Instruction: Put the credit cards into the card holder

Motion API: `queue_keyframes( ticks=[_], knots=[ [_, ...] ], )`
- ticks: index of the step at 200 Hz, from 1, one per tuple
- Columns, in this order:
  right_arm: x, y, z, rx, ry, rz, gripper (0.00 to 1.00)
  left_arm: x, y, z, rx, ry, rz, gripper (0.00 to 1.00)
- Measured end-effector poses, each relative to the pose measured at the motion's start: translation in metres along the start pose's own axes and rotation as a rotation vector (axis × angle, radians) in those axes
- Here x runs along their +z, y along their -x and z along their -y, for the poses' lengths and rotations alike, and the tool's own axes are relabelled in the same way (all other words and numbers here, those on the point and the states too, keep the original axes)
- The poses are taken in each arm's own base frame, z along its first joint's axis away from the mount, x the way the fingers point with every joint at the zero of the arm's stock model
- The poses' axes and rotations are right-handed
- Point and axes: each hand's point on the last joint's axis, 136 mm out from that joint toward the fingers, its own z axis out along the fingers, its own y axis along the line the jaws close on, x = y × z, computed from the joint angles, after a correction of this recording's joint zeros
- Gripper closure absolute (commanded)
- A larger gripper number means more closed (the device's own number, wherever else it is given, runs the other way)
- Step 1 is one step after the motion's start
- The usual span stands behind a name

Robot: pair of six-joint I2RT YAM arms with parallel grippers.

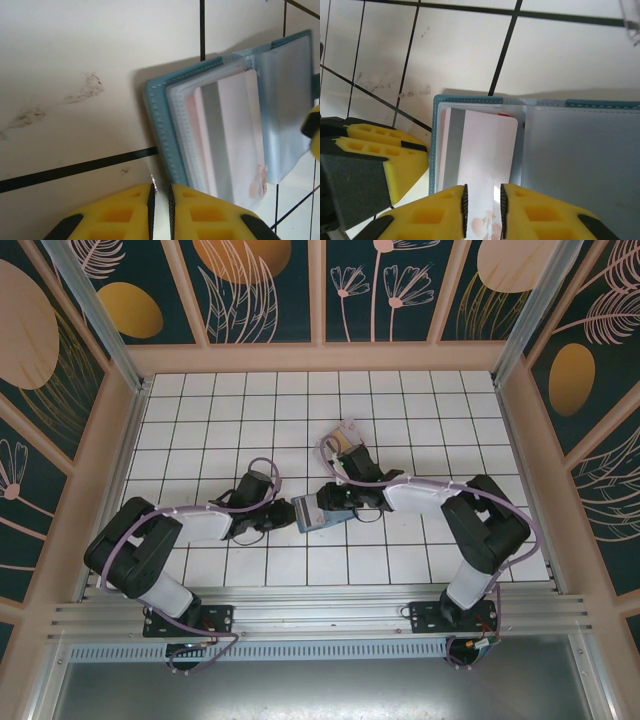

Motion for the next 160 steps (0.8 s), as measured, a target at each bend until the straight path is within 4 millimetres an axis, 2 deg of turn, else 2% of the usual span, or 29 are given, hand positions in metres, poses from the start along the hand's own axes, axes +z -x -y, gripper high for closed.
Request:
queue_keyframes(
  ticks=[30,56,85,108,119,160],
  knots=[
    [-0.015,0.009,-0.005,-0.002,-0.003,0.041,0.77,-0.011,0.013,0.01,0.011,-0.003,0.047,0.79],
    [-0.025,0.016,-0.008,0.0,0.003,0.073,0.87,-0.025,0.034,0.026,0.026,-0.007,0.124,0.79],
    [-0.023,0.007,0.001,0.02,-0.017,0.062,0.89,-0.032,0.059,0.04,0.053,0.009,0.18,0.78],
    [-0.02,-0.005,0.011,0.058,-0.032,0.037,0.9,-0.023,0.074,0.047,0.07,0.03,0.182,0.8],
    [-0.019,-0.005,0.011,0.068,-0.032,0.038,0.91,-0.015,0.076,0.045,0.072,0.045,0.168,0.86],
    [-0.001,-0.006,0.02,0.087,-0.051,0.009,0.93,0.007,0.062,0.021,0.057,0.118,0.089,0.93]
  ],
)
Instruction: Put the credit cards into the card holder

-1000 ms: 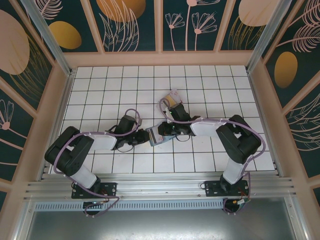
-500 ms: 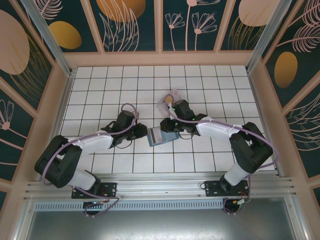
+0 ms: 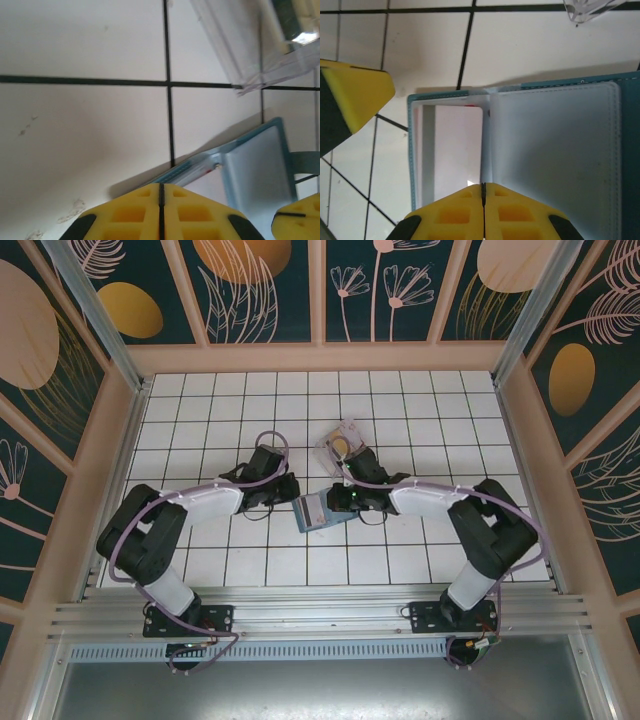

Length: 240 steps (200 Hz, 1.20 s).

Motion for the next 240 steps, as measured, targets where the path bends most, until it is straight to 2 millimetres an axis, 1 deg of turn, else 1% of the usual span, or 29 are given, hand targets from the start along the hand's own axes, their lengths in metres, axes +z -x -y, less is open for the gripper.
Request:
queue_keyframes(
  ticks=[27,45,81,124,151,166,180,207,224,240],
  knots=[
    [0.013,0.0,0.005,0.008,-0.016,-0.023,0.93,0.002,-0.006,-0.005,0.0,0.01,-0.015,0.93],
    [0.019,0.004,0.005,0.009,-0.021,-0.026,0.93,0.005,-0.011,-0.008,-0.003,0.01,-0.025,0.94],
    [0.03,0.013,-0.006,-0.01,-0.013,-0.024,0.94,0.01,-0.025,-0.016,-0.026,0.001,-0.051,0.94],
    [0.037,0.011,-0.018,-0.033,0.004,-0.04,0.94,0.011,-0.024,-0.016,-0.035,-0.016,-0.035,0.94],
    [0.037,0.01,-0.019,-0.037,0.006,-0.042,0.94,0.008,-0.024,-0.016,-0.031,-0.009,-0.034,0.93],
    [0.032,0.011,-0.021,-0.037,0.009,-0.035,0.94,0.006,-0.024,-0.017,-0.026,0.005,-0.04,0.9],
    [0.021,0.013,-0.025,-0.04,0.018,-0.02,0.94,0.003,-0.019,-0.015,-0.018,0.015,-0.035,0.89],
    [-0.007,0.02,-0.031,-0.046,0.042,0.036,0.94,-0.004,0.003,0.0,0.012,0.016,0.006,0.89],
    [-0.023,0.021,-0.025,-0.035,0.043,0.067,0.94,-0.009,0.02,0.012,0.036,0.006,0.04,0.9],
    [-0.032,0.016,-0.011,-0.008,0.027,0.078,0.94,-0.009,0.034,0.024,0.058,-0.009,0.061,0.9]
  ],
)
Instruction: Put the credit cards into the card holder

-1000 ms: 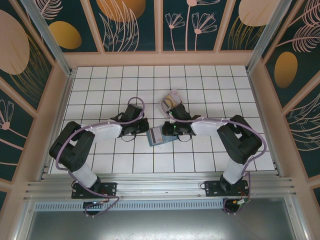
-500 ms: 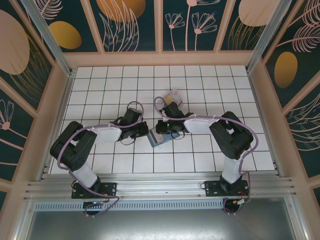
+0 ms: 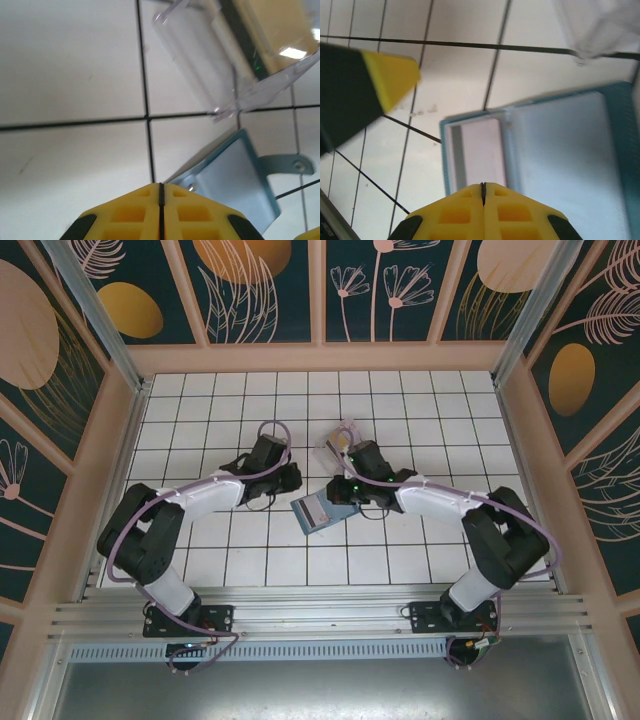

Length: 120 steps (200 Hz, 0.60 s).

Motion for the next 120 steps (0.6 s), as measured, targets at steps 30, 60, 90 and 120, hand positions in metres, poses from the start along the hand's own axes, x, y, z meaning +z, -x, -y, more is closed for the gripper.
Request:
queue_keyframes(
  ticks=[30,60,90,120],
  knots=[
    [-0.011,-0.022,0.033,0.074,-0.052,-0.019,0.93,0.019,0.01,0.005,0.027,0.002,-0.014,0.89],
    [-0.016,-0.045,0.049,0.105,-0.077,-0.048,0.93,0.035,-0.006,-0.007,0.029,0.036,-0.074,0.88],
    [-0.017,-0.06,0.062,0.141,-0.101,-0.069,0.93,0.043,-0.017,-0.009,0.029,0.023,-0.122,0.86],
    [-0.016,-0.062,0.073,0.162,-0.134,-0.063,0.9,0.045,-0.023,-0.005,0.028,-0.017,-0.142,0.83]
  ],
)
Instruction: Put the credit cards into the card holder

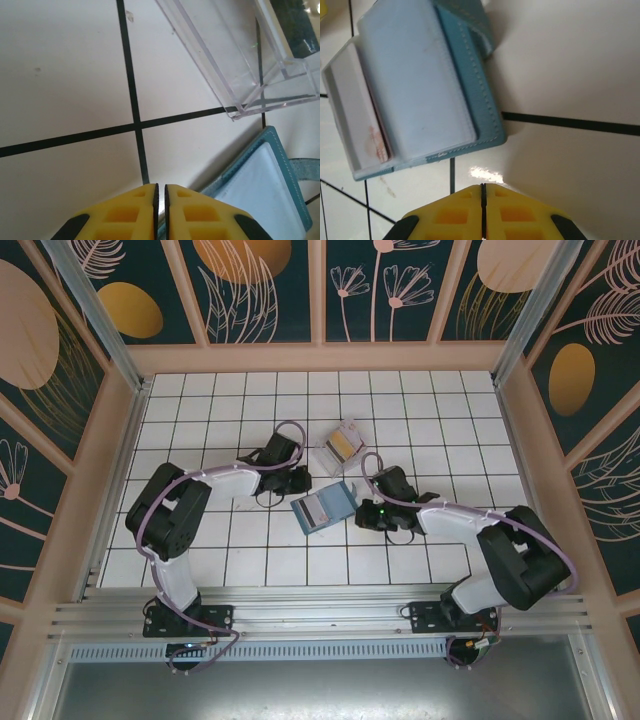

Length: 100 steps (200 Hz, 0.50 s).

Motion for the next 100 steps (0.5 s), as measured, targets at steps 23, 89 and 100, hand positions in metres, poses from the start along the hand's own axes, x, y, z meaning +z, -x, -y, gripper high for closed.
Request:
queue_keyframes(
  ticks=[23,89,100],
  knots=[
    [0.006,0.003,0.006,0.011,-0.016,0.006,0.89,0.003,-0.014,-0.004,-0.004,-0.02,-0.03,0.82],
    [0.021,0.007,-0.003,-0.006,-0.005,-0.001,0.89,-0.017,-0.06,-0.014,-0.044,-0.075,-0.043,0.81],
    [0.023,0.008,-0.005,-0.009,-0.003,-0.004,0.89,-0.023,-0.07,-0.016,-0.06,-0.085,-0.04,0.81]
  ],
)
